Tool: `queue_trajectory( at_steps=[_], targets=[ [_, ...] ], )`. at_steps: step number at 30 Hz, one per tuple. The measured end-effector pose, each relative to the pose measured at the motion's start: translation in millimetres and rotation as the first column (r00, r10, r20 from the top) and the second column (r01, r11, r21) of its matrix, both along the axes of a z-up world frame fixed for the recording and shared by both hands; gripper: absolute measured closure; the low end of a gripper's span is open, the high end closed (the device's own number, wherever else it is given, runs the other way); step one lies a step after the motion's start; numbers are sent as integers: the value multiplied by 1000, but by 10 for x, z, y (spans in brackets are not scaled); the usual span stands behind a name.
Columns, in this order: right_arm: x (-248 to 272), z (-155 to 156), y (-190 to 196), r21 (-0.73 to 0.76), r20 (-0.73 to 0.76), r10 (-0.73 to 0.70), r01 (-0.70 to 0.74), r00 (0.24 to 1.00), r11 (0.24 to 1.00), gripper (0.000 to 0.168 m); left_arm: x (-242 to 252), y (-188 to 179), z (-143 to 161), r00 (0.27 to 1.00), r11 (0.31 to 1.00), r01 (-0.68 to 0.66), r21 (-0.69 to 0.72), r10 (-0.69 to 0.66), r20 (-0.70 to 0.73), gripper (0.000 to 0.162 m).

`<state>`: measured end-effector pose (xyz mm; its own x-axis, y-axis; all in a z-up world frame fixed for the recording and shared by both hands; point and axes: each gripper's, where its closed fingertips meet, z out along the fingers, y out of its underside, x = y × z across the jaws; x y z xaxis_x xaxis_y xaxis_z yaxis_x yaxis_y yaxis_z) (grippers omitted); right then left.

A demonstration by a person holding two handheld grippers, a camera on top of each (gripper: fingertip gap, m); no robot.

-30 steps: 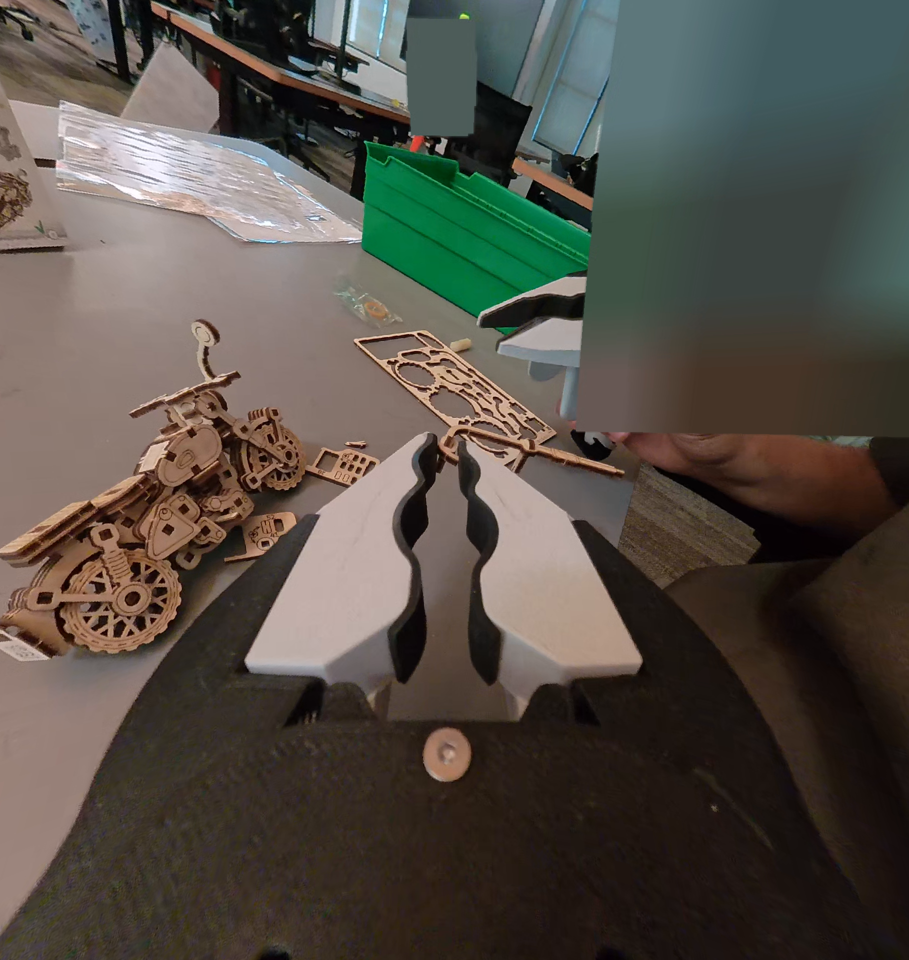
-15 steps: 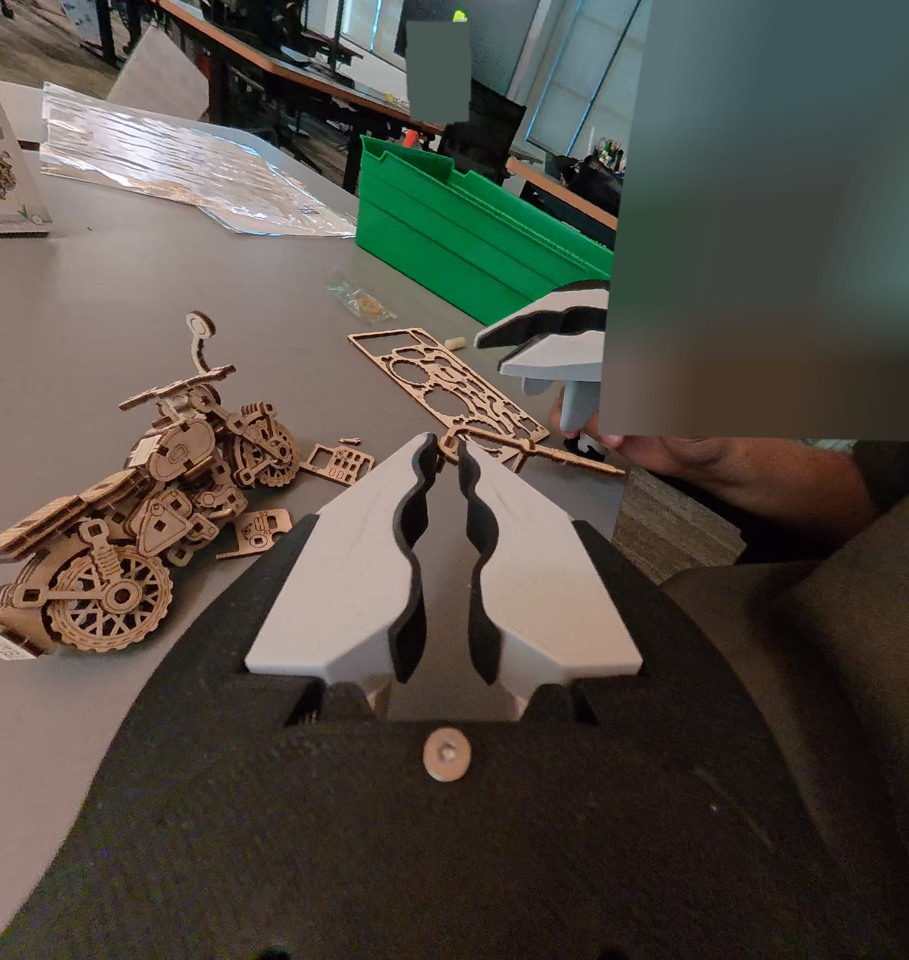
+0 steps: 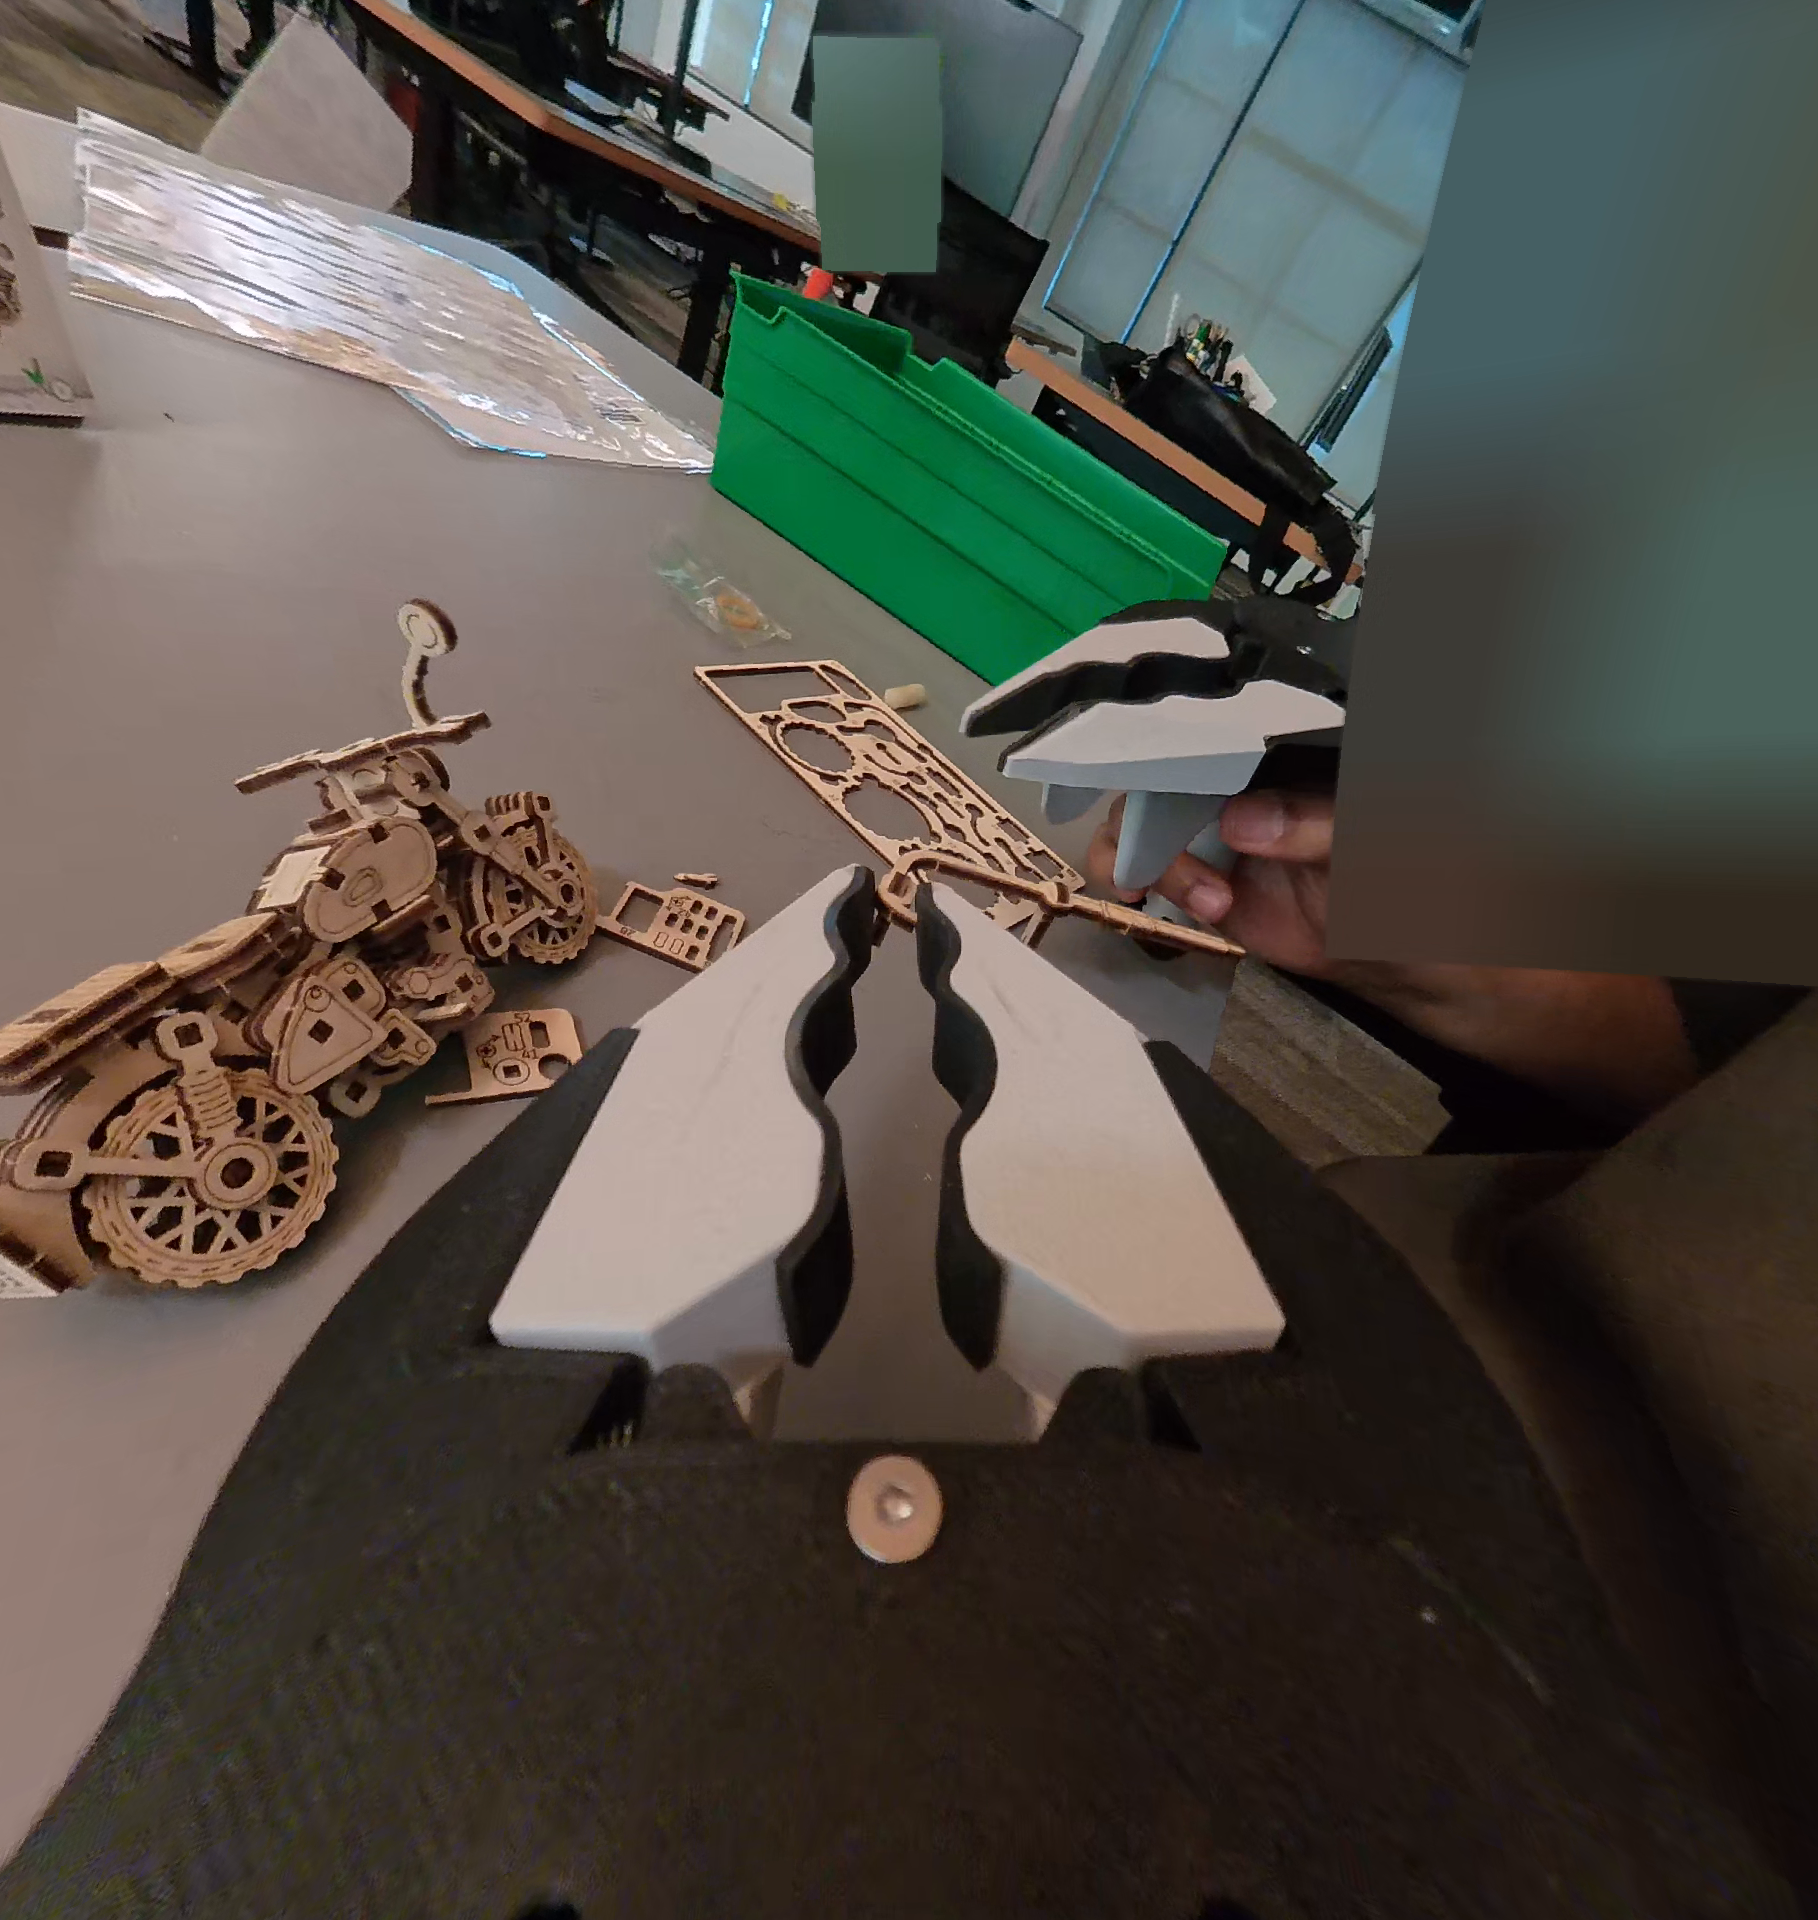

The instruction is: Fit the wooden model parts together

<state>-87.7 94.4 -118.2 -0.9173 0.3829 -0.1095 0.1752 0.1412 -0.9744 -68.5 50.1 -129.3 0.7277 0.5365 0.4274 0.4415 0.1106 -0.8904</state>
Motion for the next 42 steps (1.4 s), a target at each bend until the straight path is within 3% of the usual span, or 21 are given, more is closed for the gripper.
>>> queue_trajectory(
  at_steps=[42],
  targets=[
    [74,-33,-48,-23,66,66,-64,996,998,160,4,21,-45,1000,1000,12,-10,-12,25,157]
  ],
)
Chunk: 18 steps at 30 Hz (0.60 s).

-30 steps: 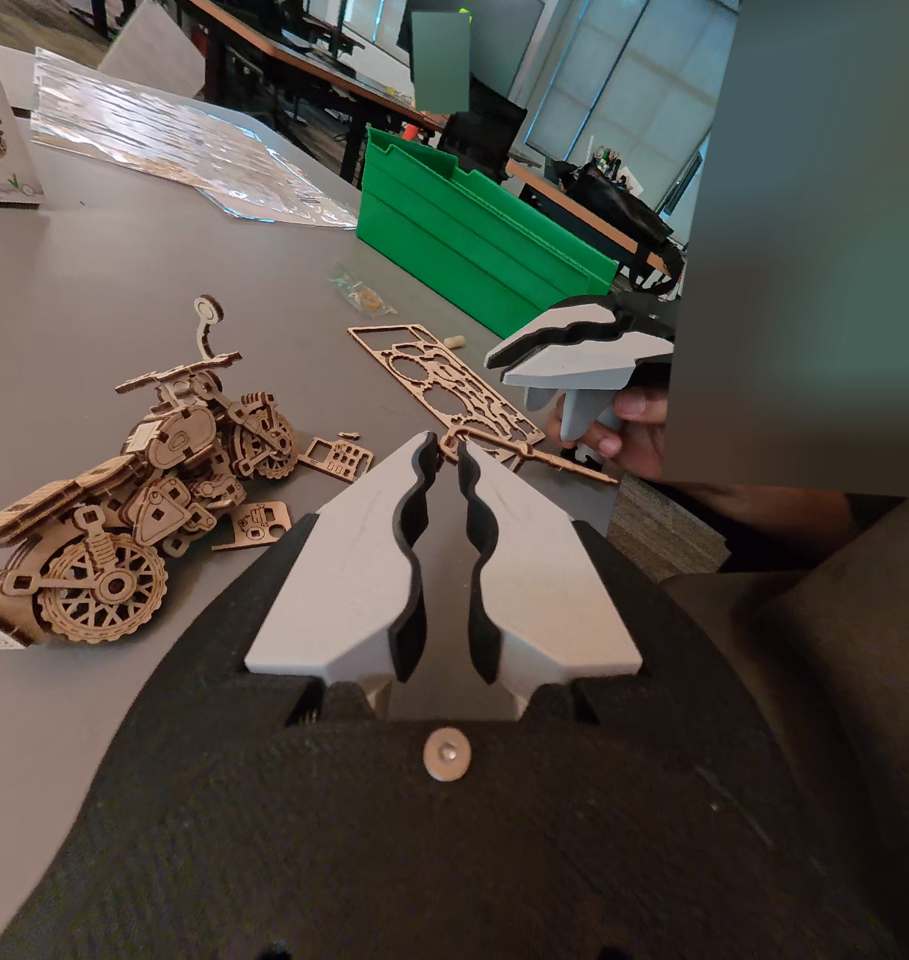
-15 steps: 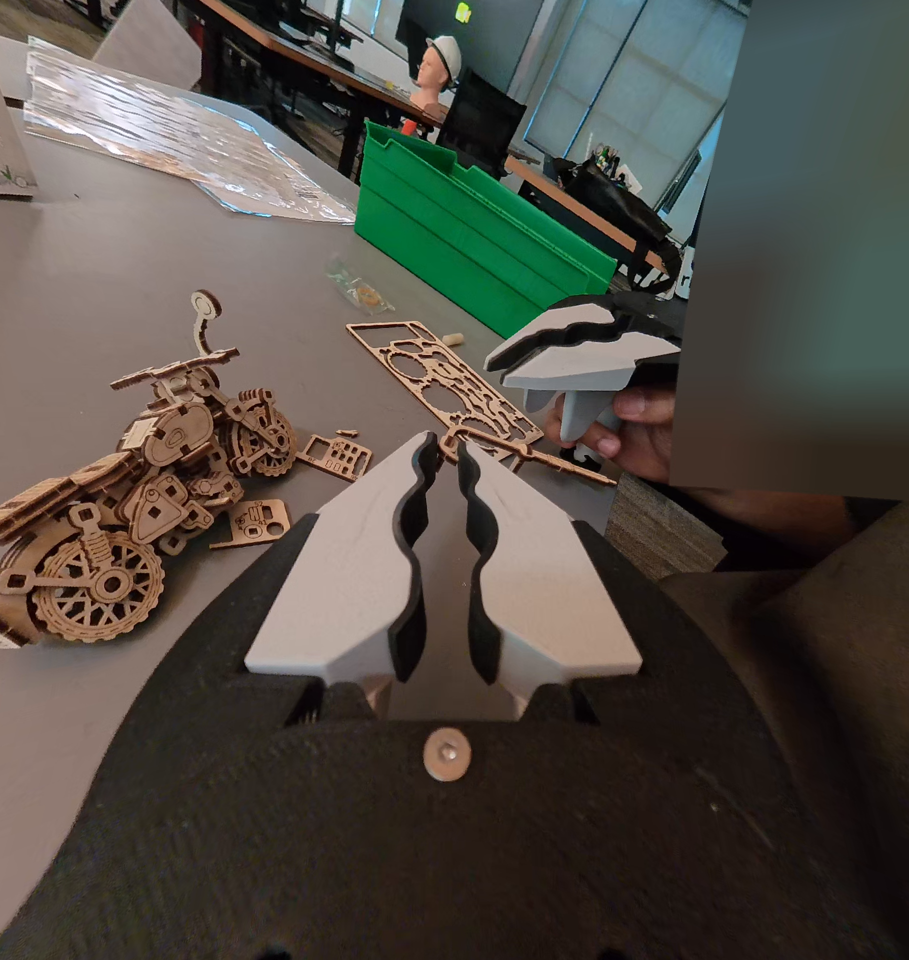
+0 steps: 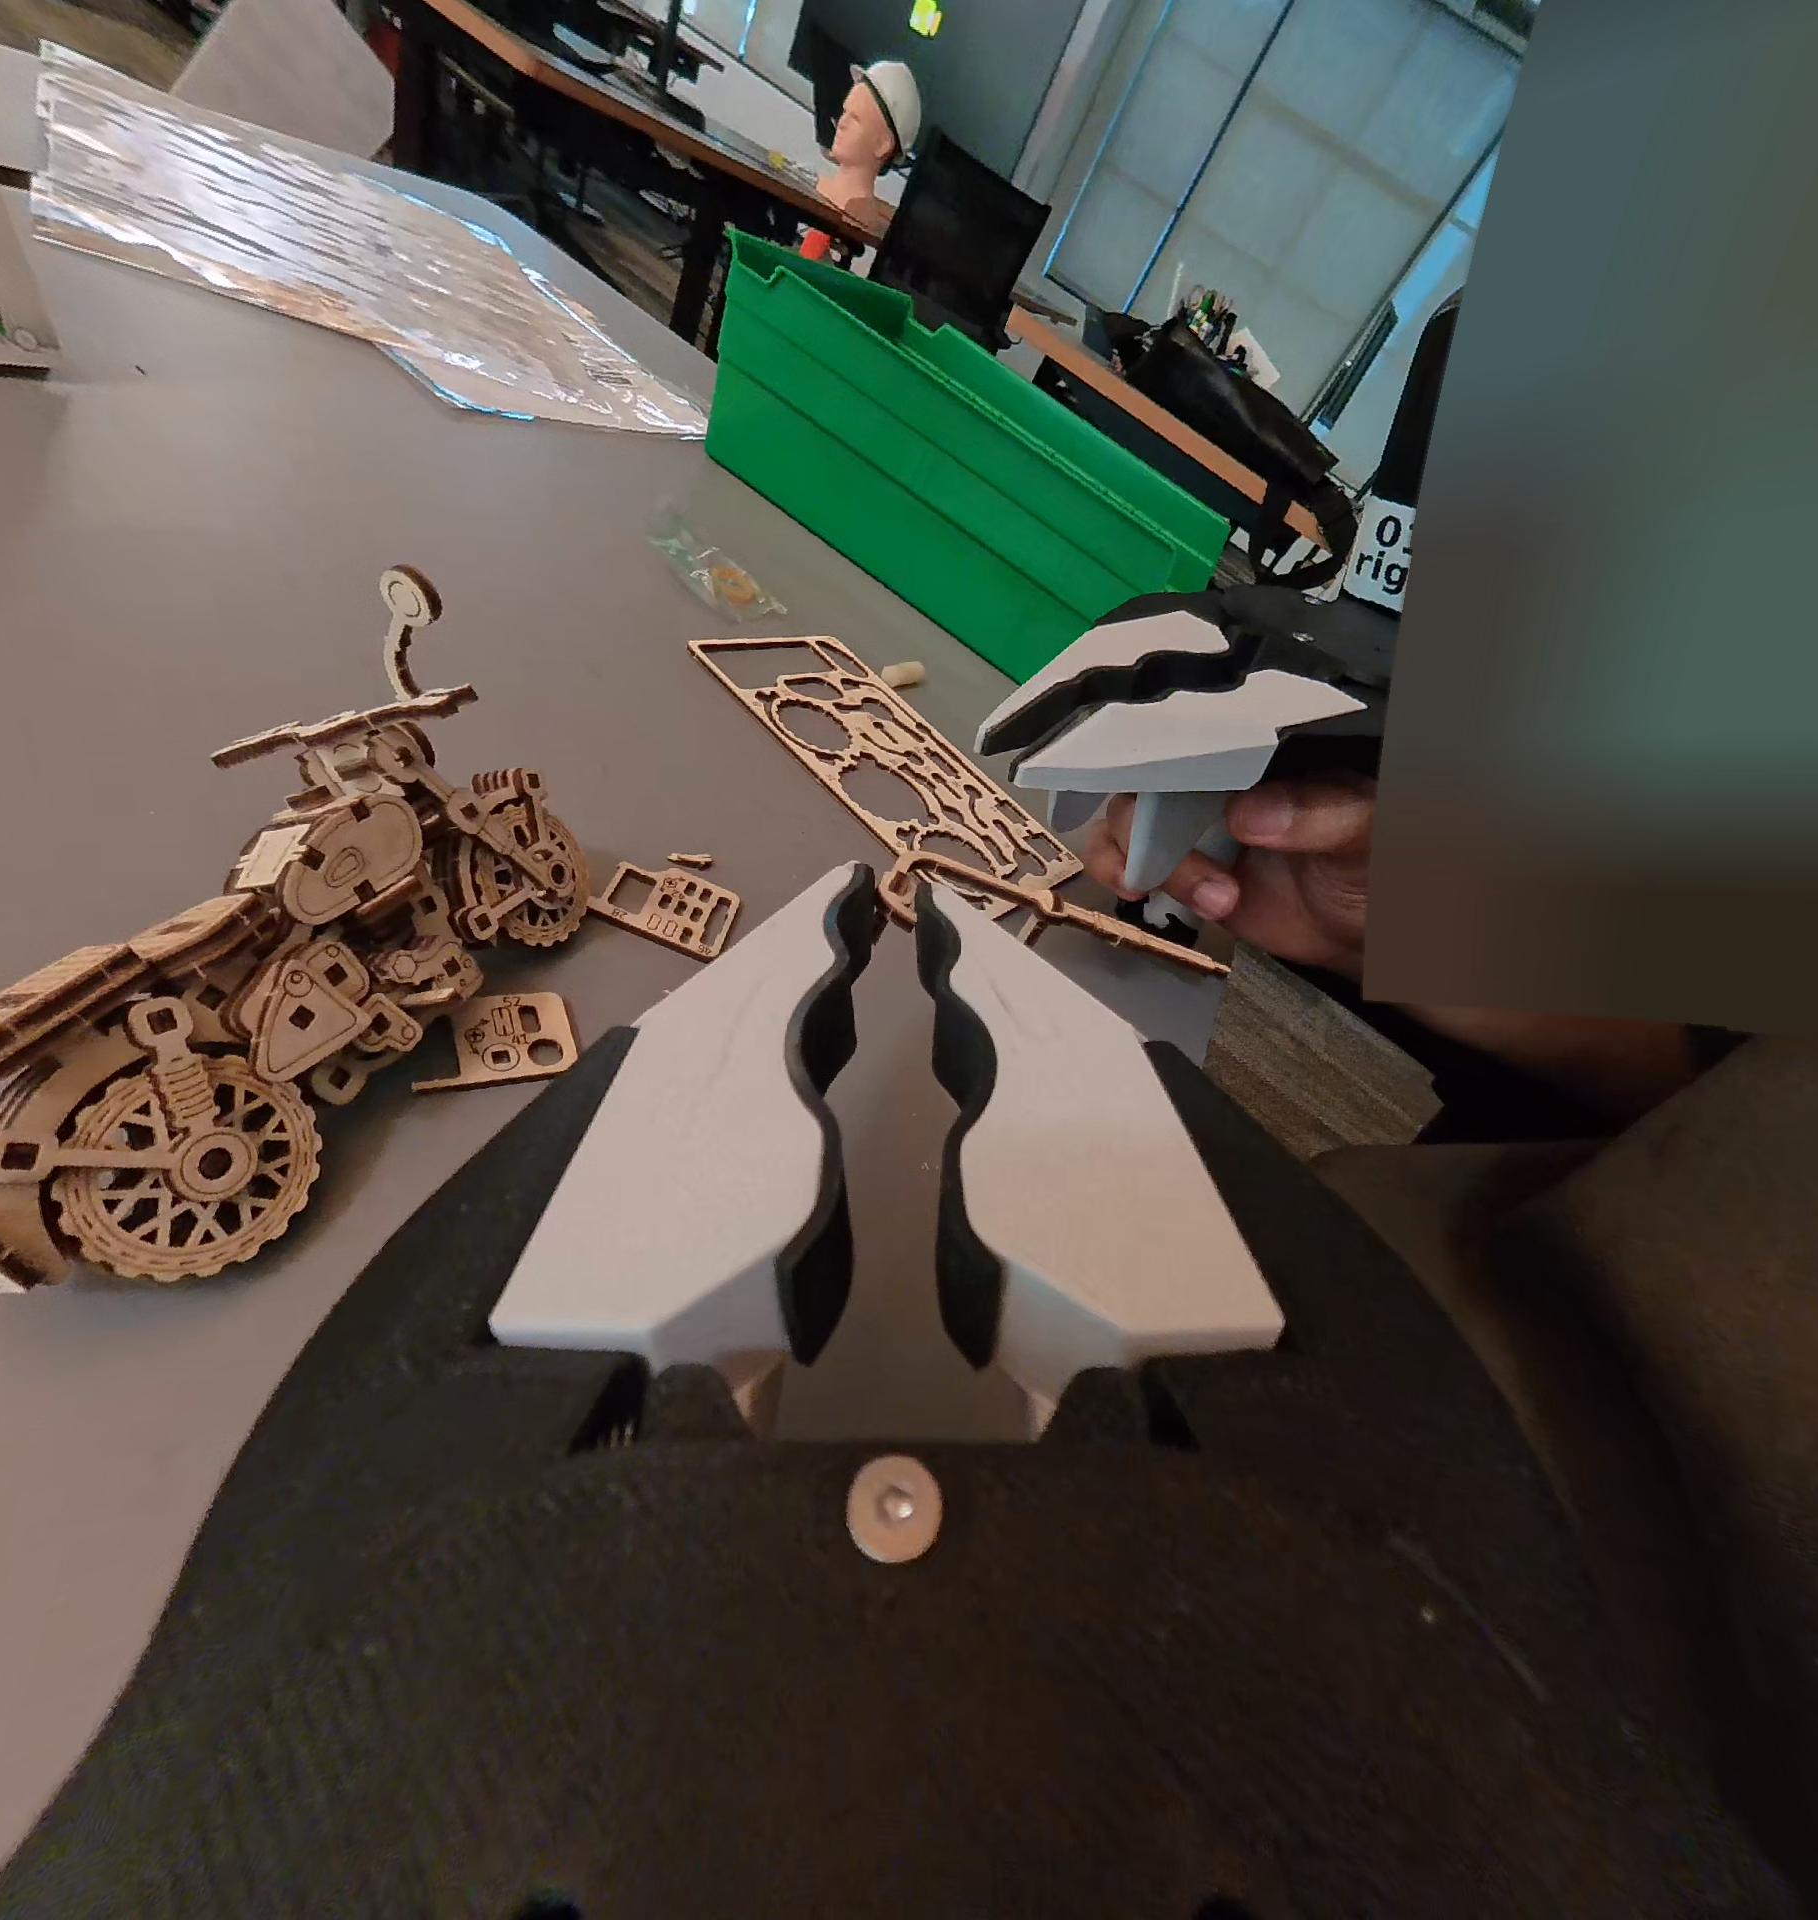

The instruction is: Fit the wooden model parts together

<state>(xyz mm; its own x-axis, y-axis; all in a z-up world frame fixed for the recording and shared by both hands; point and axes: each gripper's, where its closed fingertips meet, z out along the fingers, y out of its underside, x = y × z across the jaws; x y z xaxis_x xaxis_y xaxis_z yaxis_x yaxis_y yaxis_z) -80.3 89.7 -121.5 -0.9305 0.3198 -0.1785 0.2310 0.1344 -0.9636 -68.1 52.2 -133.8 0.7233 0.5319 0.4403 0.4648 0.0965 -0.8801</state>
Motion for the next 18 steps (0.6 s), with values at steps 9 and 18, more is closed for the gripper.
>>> queue_trajectory(
  at_steps=[9,18],
  targets=[
    [-3,6,4,-15,18,3,-3,1000,1000,160,-3,0,-1,1000,1000,0,4,0,5,157],
    [149,128,-52,-93,22,102,-100,995,991,151,-22,-24,31,1000,1000,-17,17,17,-4,157]
  ],
)
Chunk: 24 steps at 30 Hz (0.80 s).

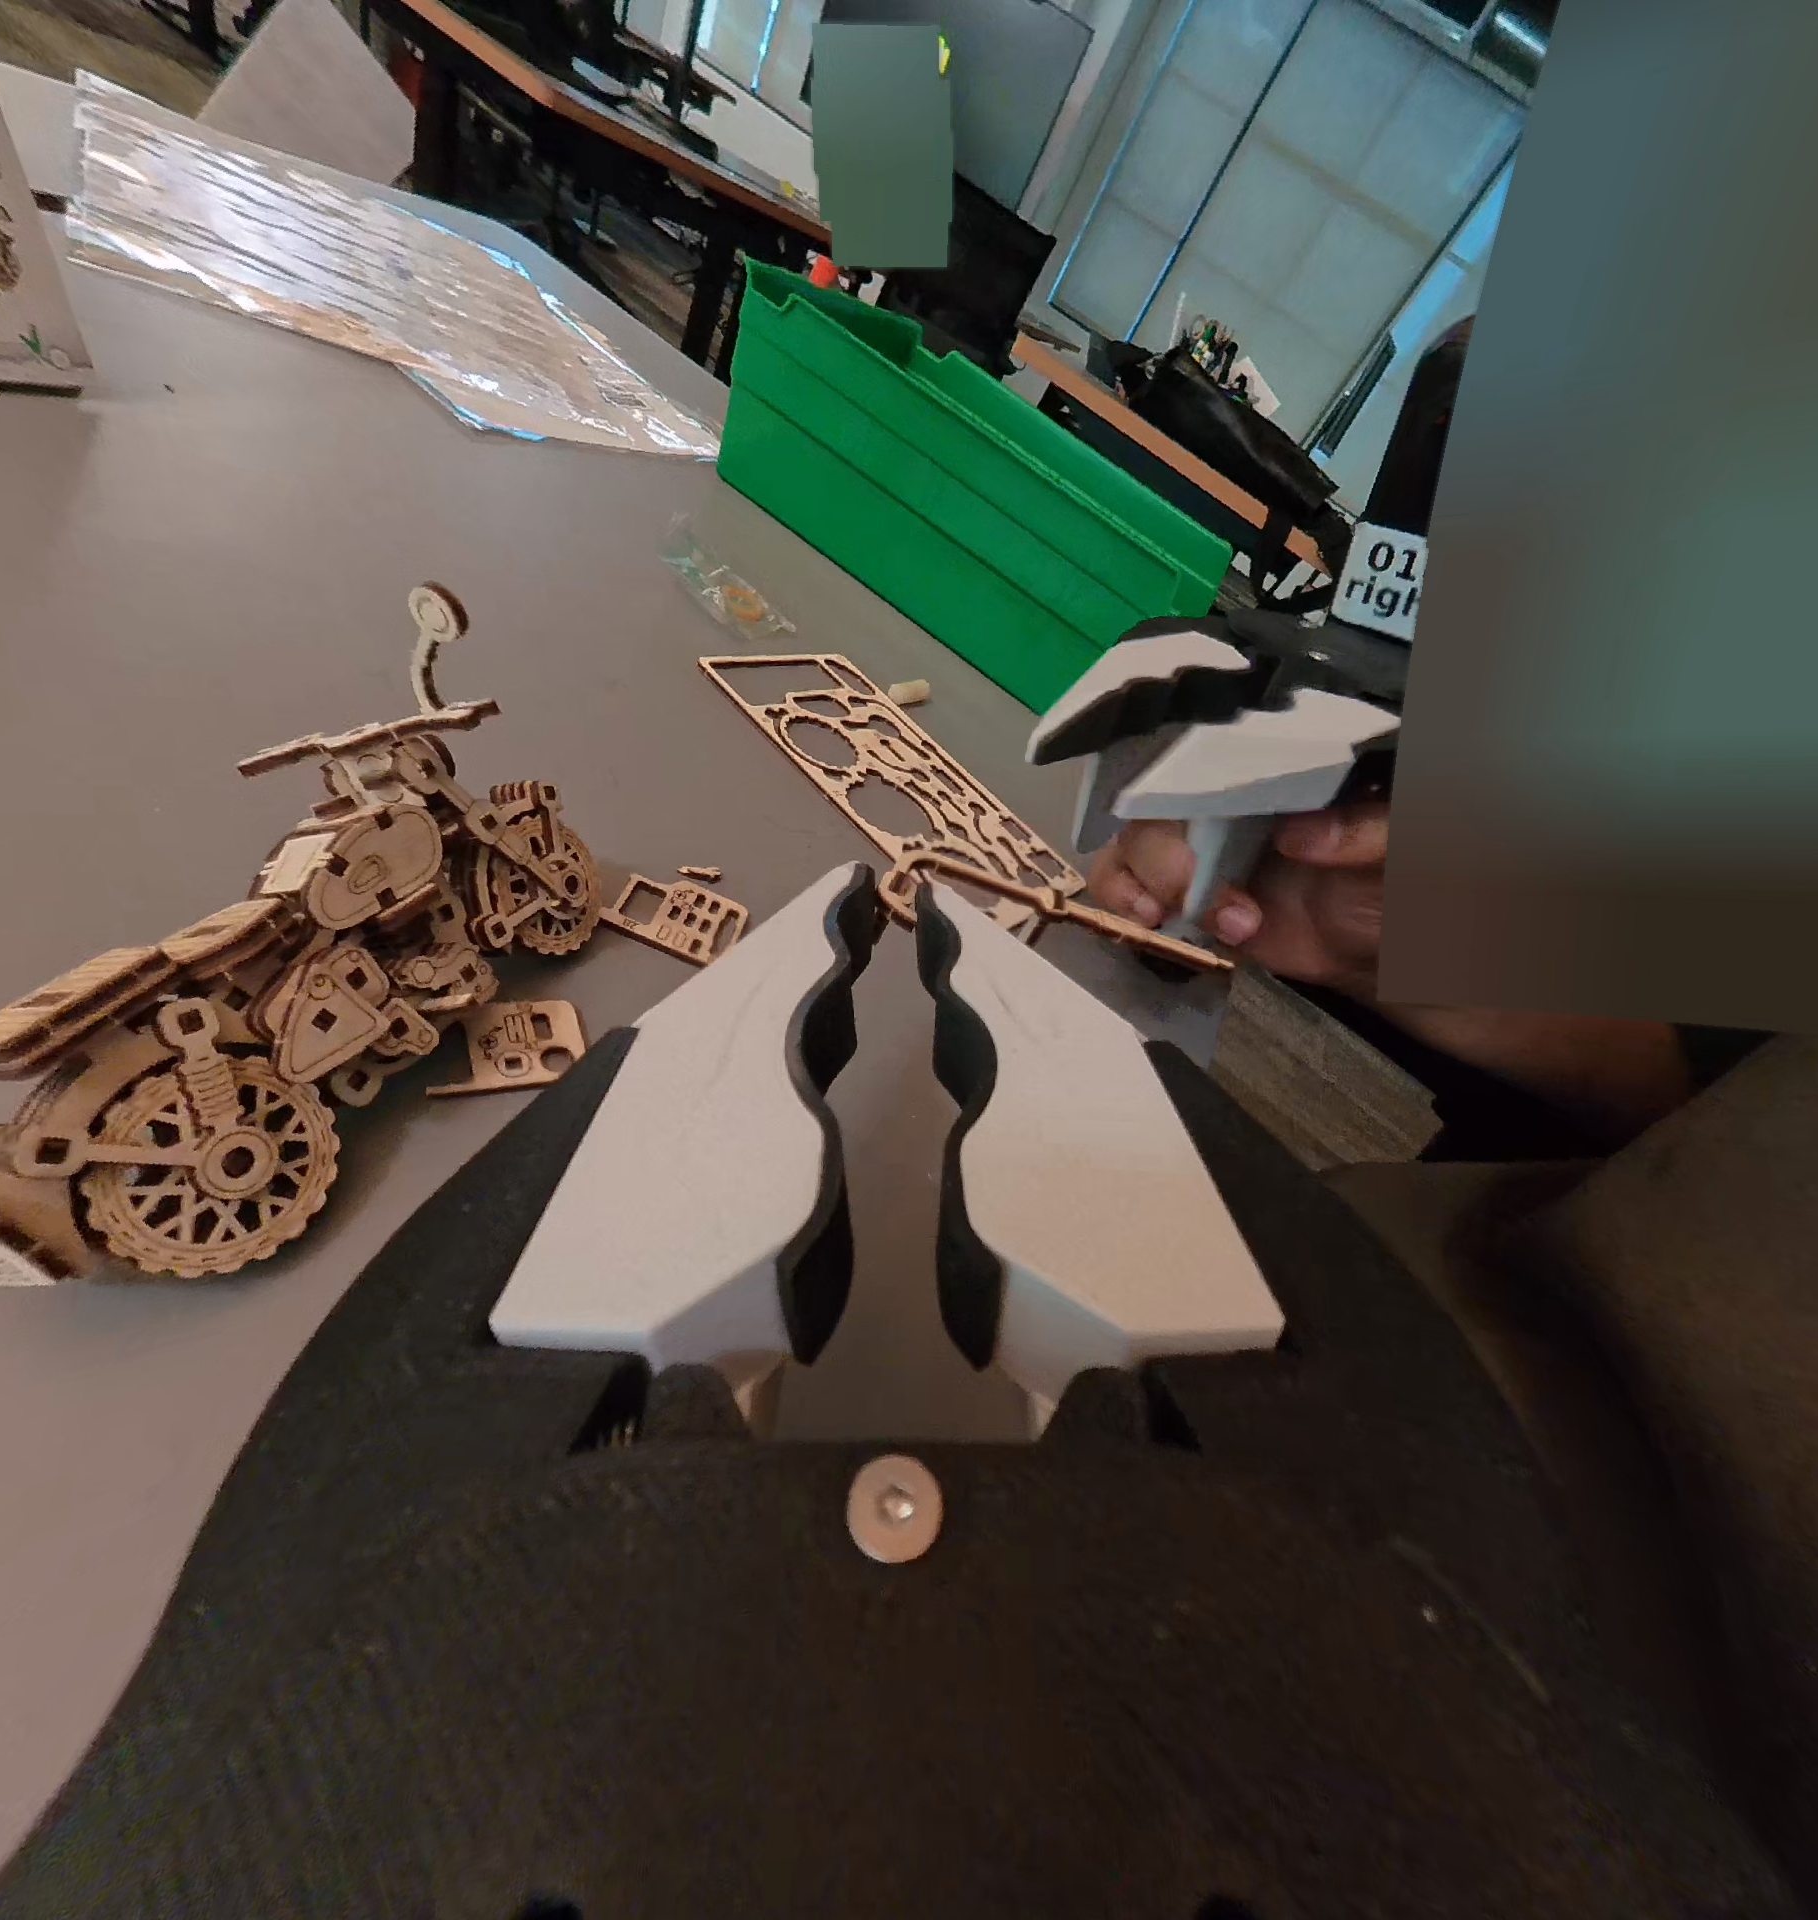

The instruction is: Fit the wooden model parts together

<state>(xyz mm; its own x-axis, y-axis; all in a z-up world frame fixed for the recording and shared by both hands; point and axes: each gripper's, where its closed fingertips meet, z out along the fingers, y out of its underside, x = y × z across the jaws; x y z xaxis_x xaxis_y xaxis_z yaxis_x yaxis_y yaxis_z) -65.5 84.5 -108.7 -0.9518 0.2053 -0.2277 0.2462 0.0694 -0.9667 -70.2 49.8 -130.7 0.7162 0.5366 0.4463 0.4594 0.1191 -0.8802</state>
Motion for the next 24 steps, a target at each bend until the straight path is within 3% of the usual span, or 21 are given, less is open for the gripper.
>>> queue_trajectory(
  at_steps=[5,12,24],
  targets=[
    [129,32,-47,-1,-42,67,-67,997,998,145,-36,-59,48,1000,999,-26,30,26,-6,157],
    [45,34,-23,-16,-39,26,-27,999,1000,131,-88,-125,61,998,994,-42,97,37,49,157],
    [52,-32,-45,15,-29,41,-40,999,999,134,-103,-151,65,993,985,-38,171,18,113,157]
  ],
)
